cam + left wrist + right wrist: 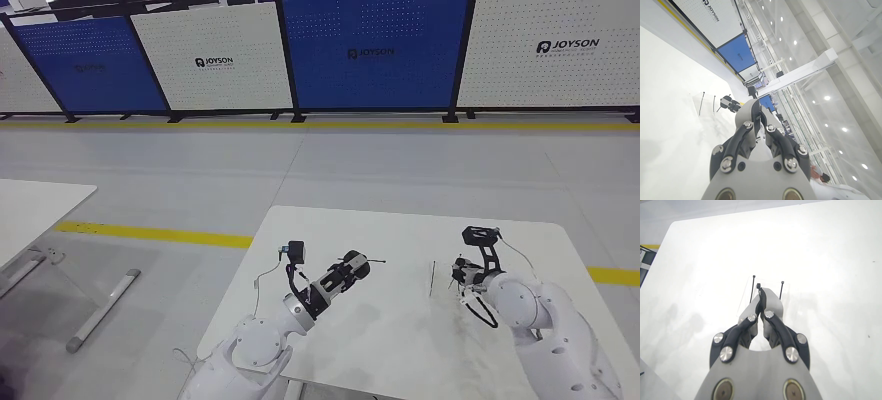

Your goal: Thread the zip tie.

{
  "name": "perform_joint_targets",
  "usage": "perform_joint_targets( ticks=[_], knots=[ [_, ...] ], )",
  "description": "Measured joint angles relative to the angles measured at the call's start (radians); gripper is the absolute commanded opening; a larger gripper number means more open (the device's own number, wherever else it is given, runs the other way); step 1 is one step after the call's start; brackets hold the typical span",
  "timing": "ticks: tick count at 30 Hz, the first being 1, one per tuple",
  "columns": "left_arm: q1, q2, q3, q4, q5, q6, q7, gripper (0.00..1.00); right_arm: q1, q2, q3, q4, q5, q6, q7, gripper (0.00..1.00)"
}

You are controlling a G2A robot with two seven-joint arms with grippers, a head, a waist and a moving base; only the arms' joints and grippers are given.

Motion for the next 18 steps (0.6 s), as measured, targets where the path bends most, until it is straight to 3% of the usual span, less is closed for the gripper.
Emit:
perform_joint_targets(
  ticks=[9, 14, 18],
  knots=[
    [0.0, 0.0, 0.0, 0.0, 0.0, 0.0, 0.0, 0.0, -0.007, 0.0, -0.001, -0.004, 0.004, -0.004, -0.012, 0.0],
    [0.0, 0.0, 0.0, 0.0, 0.0, 0.0, 0.0, 0.0, -0.053, -0.001, 0.017, -0.046, 0.032, 0.006, -0.117, 0.0],
    [0.0, 0.0, 0.0, 0.0, 0.0, 0.0, 0.0, 0.0, -0.131, 0.006, 0.064, -0.138, 0.06, -0.002, -0.213, 0.0]
  ],
)
